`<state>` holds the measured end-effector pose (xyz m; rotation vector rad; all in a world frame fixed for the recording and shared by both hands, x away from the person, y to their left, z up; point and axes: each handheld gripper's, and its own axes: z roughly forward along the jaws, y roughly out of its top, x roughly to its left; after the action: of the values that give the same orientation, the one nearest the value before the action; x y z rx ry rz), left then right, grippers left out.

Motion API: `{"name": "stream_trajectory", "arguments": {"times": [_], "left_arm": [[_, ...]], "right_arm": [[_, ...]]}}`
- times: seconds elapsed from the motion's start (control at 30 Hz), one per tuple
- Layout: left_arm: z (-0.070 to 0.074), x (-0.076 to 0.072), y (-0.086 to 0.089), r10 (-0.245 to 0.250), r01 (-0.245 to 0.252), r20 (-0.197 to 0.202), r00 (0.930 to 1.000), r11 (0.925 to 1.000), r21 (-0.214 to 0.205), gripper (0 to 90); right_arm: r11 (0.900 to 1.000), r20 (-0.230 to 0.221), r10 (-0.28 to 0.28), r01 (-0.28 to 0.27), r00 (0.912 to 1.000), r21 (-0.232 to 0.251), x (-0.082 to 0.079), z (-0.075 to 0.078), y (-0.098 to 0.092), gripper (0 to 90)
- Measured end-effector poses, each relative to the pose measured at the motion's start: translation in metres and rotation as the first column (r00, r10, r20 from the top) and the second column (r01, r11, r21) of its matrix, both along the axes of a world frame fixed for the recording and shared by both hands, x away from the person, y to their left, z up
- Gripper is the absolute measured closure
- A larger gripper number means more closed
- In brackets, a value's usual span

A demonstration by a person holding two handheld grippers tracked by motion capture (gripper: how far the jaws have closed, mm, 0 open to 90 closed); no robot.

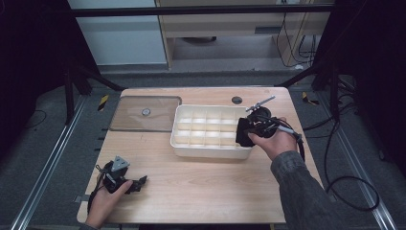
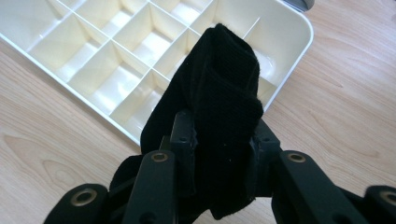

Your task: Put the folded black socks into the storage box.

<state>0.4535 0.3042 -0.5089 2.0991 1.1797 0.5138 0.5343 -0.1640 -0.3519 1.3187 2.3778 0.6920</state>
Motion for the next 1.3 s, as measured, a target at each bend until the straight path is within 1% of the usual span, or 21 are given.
{"name": "stream_trajectory", "arguments": {"times": [0.1, 0.17, 0.23, 0.33, 0.47, 0.6, 0.63, 0.8, 0.97, 1.1, 1.3], "left_arm": [[0.000, 0.000, 0.000, 0.000, 0.000, 0.000, 1.0000, 1.0000, 0.000, 0.0], [0.000, 0.000, 0.000, -0.002, 0.002, -0.001, 1.0000, 1.0000, 0.003, 0.0], [0.000, 0.000, 0.000, -0.003, 0.003, -0.001, 1.0000, 1.0000, 0.003, 0.0], [0.000, 0.000, 0.000, -0.003, 0.003, -0.001, 1.0000, 1.0000, 0.003, 0.0], [0.000, 0.000, 0.000, -0.003, 0.003, -0.001, 1.0000, 1.0000, 0.003, 0.0], [0.000, 0.000, 0.000, -0.003, 0.003, -0.001, 1.0000, 1.0000, 0.003, 0.0], [0.000, 0.000, 0.000, -0.003, 0.003, -0.001, 1.0000, 1.0000, 0.003, 0.0], [0.000, 0.000, 0.000, -0.003, 0.003, -0.001, 1.0000, 1.0000, 0.003, 0.0], [0.000, 0.000, 0.000, -0.003, 0.003, -0.001, 1.0000, 1.0000, 0.003, 0.0], [0.000, 0.000, 0.000, -0.003, 0.003, -0.001, 1.0000, 1.0000, 0.003, 0.0], [0.000, 0.000, 0.000, -0.003, 0.003, -0.002, 1.0000, 1.0000, 0.003, 0.0]], "right_arm": [[0.9995, -0.016, 0.000, 0.000, 0.9999, -0.031, 0.004, -0.006, 0.005, 69.6], [0.9991, -0.029, 0.003, -0.004, 0.9996, -0.042, 0.007, -0.011, 0.007, 69.6], [0.9976, -0.041, 0.003, -0.006, 0.9992, -0.069, 0.010, -0.016, 0.010, 69.5], [0.9971, -0.057, -0.002, -0.002, 0.9984, -0.076, 0.015, -0.020, 0.013, 69.6], [0.9954, -0.078, -0.006, -0.001, 0.9969, -0.096, 0.021, -0.027, 0.015, 69.6], [0.9923, -0.092, -0.005, -0.007, 0.9958, -0.123, 0.026, -0.033, 0.016, 69.6], [0.9914, -0.097, -0.016, 0.003, 0.9952, -0.131, 0.027, -0.034, 0.017, 69.6], [0.9915, -0.104, -0.019, 0.005, 0.9944, -0.130, 0.028, -0.035, 0.017, 69.6], [0.9916, -0.095, -0.011, -0.001, 0.9954, -0.129, 0.027, -0.036, 0.016, 69.6], [0.9927, -0.099, -0.019, 0.007, 0.9949, -0.121, 0.026, -0.038, 0.015, 69.6], [0.9910, -0.102, -0.016, 0.002, 0.9947, -0.134, 0.027, -0.042, 0.016, 69.7]]}}
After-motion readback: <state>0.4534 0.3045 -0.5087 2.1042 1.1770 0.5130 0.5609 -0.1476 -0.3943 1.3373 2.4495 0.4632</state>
